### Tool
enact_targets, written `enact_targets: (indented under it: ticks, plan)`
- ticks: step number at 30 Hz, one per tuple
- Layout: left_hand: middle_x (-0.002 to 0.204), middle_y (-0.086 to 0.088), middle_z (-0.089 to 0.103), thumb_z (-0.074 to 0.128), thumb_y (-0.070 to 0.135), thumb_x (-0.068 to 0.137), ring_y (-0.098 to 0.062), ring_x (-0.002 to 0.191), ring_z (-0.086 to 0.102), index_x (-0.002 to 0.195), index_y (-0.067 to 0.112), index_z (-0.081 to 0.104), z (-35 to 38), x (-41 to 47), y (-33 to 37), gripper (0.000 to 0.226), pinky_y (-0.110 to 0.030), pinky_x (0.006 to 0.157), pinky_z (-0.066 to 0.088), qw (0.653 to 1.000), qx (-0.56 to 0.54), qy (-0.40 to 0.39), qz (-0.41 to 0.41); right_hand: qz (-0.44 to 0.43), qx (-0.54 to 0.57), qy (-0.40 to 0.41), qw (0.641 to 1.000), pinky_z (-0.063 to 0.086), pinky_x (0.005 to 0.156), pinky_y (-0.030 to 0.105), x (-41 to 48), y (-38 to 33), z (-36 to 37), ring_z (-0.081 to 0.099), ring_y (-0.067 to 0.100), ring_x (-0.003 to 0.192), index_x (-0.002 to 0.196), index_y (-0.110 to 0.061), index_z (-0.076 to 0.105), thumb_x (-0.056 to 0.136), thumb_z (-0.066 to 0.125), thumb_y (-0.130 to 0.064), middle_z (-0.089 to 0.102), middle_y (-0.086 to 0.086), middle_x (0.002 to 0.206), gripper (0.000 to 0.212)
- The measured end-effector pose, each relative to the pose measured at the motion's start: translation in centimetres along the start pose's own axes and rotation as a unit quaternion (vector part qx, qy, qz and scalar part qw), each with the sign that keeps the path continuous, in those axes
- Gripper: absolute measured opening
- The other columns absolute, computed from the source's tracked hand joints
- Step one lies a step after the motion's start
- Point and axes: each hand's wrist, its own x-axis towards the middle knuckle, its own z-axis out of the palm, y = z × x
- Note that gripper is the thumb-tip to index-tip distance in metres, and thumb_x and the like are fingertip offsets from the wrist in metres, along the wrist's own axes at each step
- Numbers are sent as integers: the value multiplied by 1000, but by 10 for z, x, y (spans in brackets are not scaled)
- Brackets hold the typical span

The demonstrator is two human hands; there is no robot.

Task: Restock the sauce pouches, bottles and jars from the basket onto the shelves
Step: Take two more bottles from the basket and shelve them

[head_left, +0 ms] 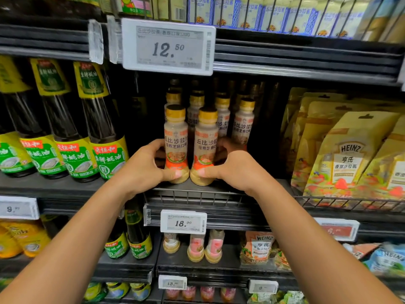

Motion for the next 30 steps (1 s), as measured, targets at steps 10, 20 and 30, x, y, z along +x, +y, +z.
enact_targets:
  ticks: [10, 20, 30]
  plan:
    - [93, 3, 69, 93, 16, 64, -6, 81, 67, 109, 23, 63, -3, 8, -7, 55, -21, 76, 53, 997, 47, 46, -50, 65, -105, -19, 992, 53, 98, 40, 4, -19, 4, 65, 20, 106, 130, -21, 62, 73, 87, -39, 69, 1, 121, 65]
    - [109, 4, 70, 88, 16, 71, -14, 103, 66, 123, 23, 61, -7, 23, -23, 59, -40, 98, 53, 995, 65, 64, -37, 82, -160, -13, 984, 50, 103, 41, 23, -38, 18, 59, 27, 122, 138, -13, 55, 74, 87, -35, 59, 8, 138, 75]
    - [126, 1, 65, 73, 13, 86, -21, 118, 59, 138, 24, 52, -6, 29, -26, 57, -39, 106, 46, 994, 92, 46, -43, 80, -178, 11, 981, 52, 100, 38, 30, -34, 24, 63, 26, 117, 133, -13, 60, 77, 85, -30, 64, 8, 132, 64]
